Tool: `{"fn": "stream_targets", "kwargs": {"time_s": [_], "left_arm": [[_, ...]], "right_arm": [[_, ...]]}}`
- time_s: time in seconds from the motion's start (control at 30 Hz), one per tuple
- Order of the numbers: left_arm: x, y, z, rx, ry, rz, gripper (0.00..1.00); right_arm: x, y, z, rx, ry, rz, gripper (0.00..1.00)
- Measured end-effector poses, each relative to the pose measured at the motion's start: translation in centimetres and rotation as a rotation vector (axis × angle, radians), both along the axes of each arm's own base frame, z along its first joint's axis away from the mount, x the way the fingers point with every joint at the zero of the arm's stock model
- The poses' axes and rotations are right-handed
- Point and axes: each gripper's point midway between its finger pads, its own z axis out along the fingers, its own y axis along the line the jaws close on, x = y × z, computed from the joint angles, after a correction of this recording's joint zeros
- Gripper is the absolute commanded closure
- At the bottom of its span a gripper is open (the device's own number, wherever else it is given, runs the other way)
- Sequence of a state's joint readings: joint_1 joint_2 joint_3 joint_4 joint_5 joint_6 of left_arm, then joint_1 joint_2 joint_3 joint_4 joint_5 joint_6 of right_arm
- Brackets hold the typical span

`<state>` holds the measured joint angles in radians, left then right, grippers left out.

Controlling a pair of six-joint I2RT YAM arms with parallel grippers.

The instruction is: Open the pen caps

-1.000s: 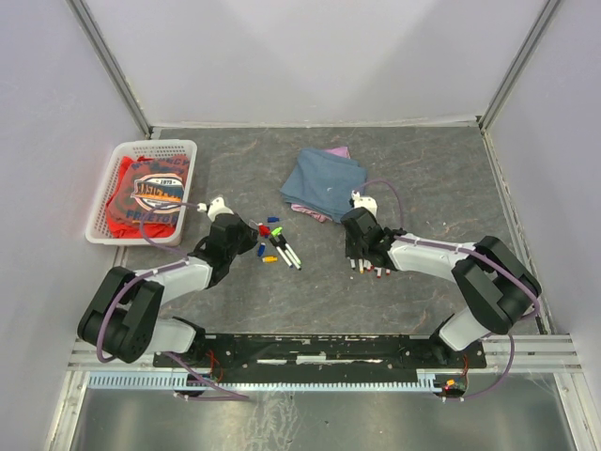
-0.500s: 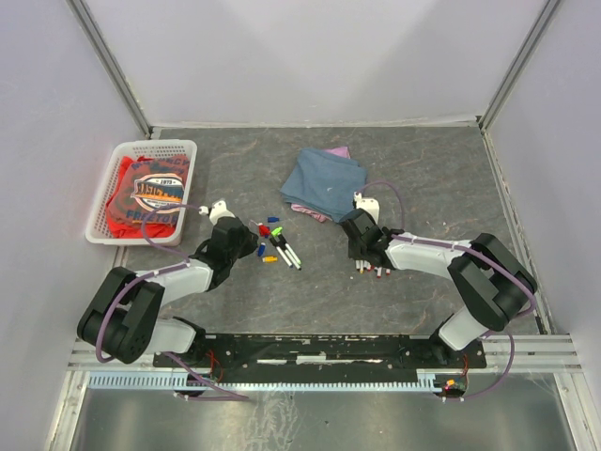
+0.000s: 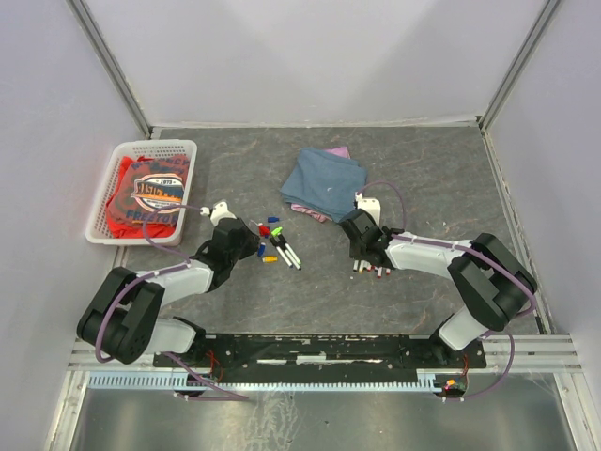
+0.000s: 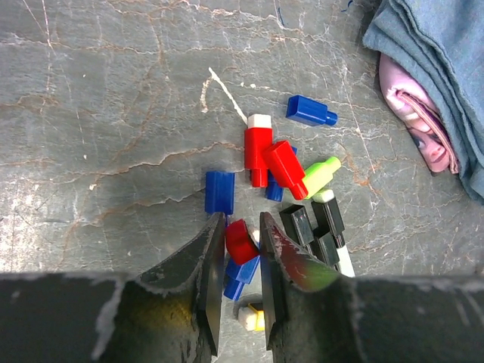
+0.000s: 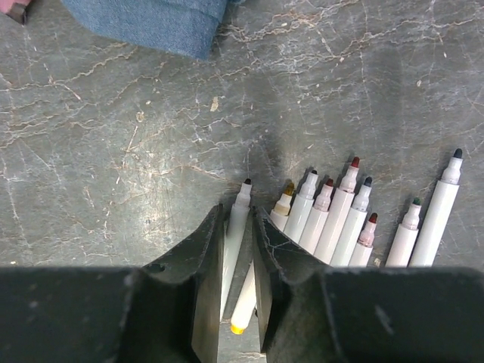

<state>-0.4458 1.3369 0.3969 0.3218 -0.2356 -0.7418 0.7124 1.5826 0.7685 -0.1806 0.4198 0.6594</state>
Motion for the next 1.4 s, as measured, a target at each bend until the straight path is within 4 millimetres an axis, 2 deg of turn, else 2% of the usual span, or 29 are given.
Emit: {"fn": "stream_targets", "kwargs": {"time_s": [0.23, 0.4, 0.63, 0.77, 0.93, 1.1, 1.4], "left_arm": [[0.0, -0.1, 0.1, 0.0, -0.004, -0.002, 0.66], [-0.1, -0.1, 0.4, 0.001, -0.008, -0.001, 0.66], [0.0, 0.1, 1.4, 0.0, -0.035, 0.011, 0.64], [-0.1, 0.2, 1.9, -0.005, -0.044, 0.011, 0.62], [0.1, 0.0, 2.9, -0.022, -0.073, 0.007, 0.55], [-0.3, -0.3, 3.2, -0.042, -0.083, -0.013, 0.53], [-0.7, -0.8, 3.2, -0.062, -0.087, -0.041, 0.53]], "right_arm": [[-0.1, -0.1, 0.2, -0.005, -0.002, 0.002, 0.72], [-0.5, 0.6, 1.9, 0.001, -0.044, 0.025, 0.7], [-0.5, 4.1, 5.1, 0.037, -0.118, 0.115, 0.66], [-0.7, 6.7, 6.1, 0.069, -0.132, 0.198, 0.66], [-0.8, 11.3, 5.7, 0.096, -0.111, 0.338, 0.66], [-1.2, 15.1, 4.2, 0.11, -0.07, 0.457, 0.66], [-0.7, 17.3, 2.4, 0.109, -0.031, 0.507, 0.66]]}}
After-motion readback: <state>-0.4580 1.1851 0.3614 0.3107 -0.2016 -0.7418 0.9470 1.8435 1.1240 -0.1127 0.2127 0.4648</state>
